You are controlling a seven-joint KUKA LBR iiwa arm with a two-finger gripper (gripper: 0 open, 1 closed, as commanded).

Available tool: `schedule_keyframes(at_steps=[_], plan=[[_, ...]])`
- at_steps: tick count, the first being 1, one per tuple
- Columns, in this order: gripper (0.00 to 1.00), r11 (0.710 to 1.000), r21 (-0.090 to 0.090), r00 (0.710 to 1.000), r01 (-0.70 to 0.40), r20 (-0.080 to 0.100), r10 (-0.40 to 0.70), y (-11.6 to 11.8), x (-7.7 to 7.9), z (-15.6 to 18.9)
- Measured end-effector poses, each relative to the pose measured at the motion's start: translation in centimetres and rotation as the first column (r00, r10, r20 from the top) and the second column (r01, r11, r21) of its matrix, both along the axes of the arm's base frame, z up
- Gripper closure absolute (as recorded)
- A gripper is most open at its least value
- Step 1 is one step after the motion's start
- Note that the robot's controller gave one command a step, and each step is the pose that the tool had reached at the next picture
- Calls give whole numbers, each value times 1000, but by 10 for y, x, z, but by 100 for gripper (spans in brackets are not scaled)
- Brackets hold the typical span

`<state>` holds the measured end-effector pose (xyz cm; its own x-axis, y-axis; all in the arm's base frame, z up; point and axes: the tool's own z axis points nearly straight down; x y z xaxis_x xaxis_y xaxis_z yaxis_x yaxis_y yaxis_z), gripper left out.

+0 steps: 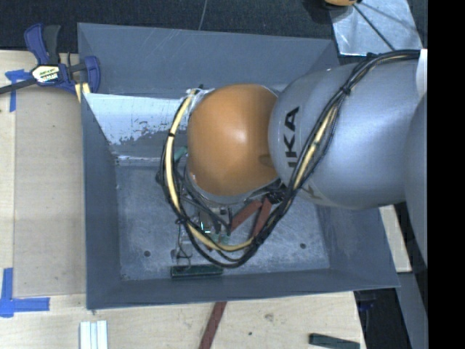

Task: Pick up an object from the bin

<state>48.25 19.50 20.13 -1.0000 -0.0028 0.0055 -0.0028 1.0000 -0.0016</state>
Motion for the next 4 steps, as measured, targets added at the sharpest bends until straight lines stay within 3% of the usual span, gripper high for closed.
schedule_keyframes(at_steps=[1,2,3,4], plan=[[0,1000,3,1000,3,8,-3,-1,2,4],[100,996,2,996,89,6,-89,48,17,-68],[100,996,3,996,89,6,-89,48,17,-68],[100,993,0,993,119,2,-119,44,32,-20]])
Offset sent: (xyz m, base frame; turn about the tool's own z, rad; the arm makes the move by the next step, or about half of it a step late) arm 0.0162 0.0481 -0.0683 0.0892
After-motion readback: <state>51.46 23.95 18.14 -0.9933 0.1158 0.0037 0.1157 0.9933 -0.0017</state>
